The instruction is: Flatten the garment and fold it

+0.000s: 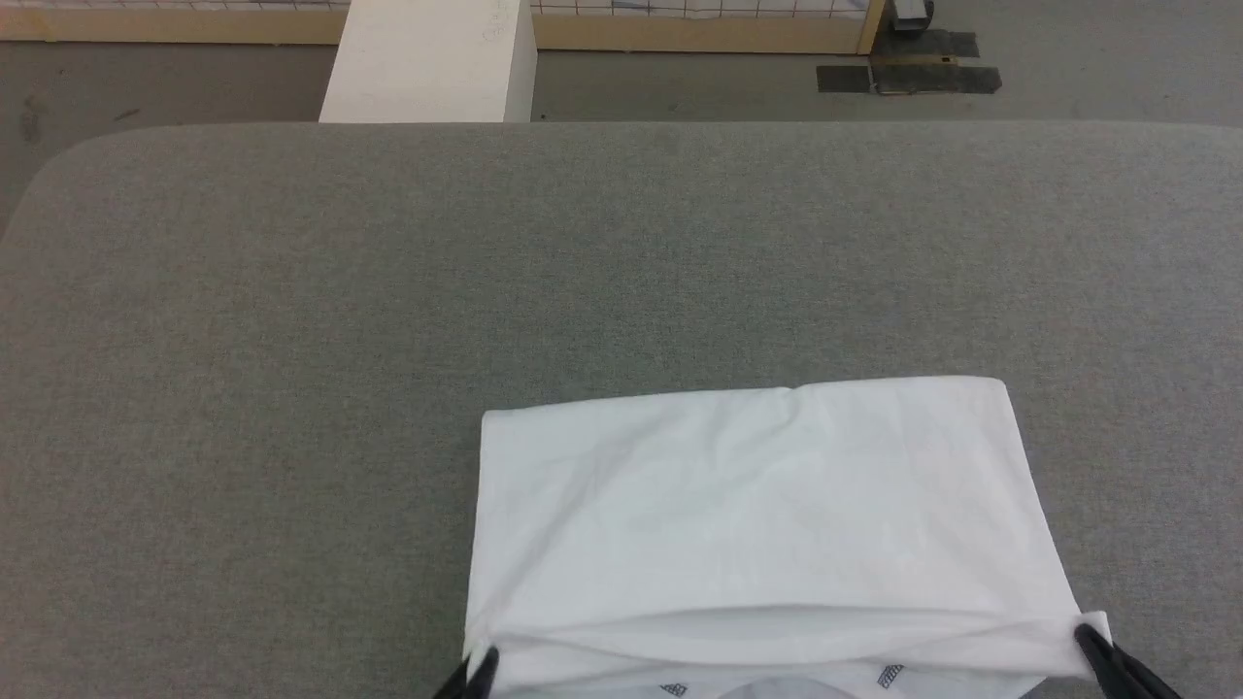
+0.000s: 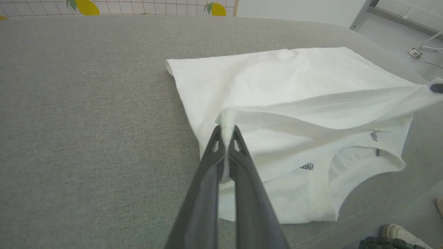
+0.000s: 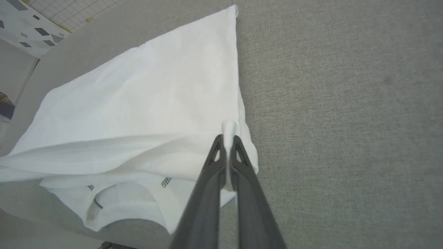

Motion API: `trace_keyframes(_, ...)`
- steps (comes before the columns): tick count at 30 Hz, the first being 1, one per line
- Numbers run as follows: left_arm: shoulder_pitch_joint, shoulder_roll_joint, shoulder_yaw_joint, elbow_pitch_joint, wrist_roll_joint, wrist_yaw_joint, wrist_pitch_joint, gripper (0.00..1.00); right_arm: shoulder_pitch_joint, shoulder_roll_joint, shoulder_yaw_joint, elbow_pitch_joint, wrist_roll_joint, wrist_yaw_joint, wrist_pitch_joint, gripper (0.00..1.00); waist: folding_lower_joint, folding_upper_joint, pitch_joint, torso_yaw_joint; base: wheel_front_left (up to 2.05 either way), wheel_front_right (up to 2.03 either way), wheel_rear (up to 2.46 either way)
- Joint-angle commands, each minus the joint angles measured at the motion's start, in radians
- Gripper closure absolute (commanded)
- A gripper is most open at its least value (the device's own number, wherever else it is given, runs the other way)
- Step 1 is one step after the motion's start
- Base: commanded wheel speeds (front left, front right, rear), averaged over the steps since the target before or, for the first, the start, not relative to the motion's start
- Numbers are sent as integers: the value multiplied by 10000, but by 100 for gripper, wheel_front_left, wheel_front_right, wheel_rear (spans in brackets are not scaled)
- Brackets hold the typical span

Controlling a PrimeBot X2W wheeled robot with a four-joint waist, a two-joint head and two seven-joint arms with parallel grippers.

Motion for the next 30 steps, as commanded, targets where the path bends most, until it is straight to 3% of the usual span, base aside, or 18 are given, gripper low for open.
trace_keyframes(1,250,179,-105,-10,32,-78,108,100,205,-138,-3,-6,66,-15,-71,100,1,-1,-20,-2,0,0,0)
trace_keyframes(4,408,342,-359,210,182,-168,305,100,412,-353,85,37,72,-15,-105,100,1,-1,-36,1,0,0,0)
trace_keyframes(5,420,312,-423,343,185,-175,331,91,462,-447,150,68,58,-15,-111,69,1,-1,-37,10,0,0,0)
trace_keyframes(6,402,271,-460,464,189,-174,321,66,498,-527,203,104,23,-15,-114,42,1,-1,-42,23,0,0,0)
trace_keyframes(7,365,222,-515,617,214,-178,306,0,536,-591,267,166,15,-15,-99,0,1,-1,-53,39,0,0,0)
trace_keyframes(14,380,-157,-236,1022,-246,-27,-134,0,714,-762,388,64,557,-15,138,0,1,-1,-182,180,0,0,0)
trace_keyframes(21,512,-371,1494,-51,-859,516,-774,0,578,-709,-712,-749,1450,-15,338,0,1,-1,-249,321,0,0,0)
trace_keyframes(25,24,-874,2126,-1027,-415,824,-840,0,41,-510,-1431,-790,1015,-15,275,0,1,-1,-67,380,0,0,0)
trace_keyframes(30,-660,-1719,2308,-1751,767,1130,-847,0,-880,-257,-1304,-237,105,-15,446,0,1,-1,295,382,0,0,0)
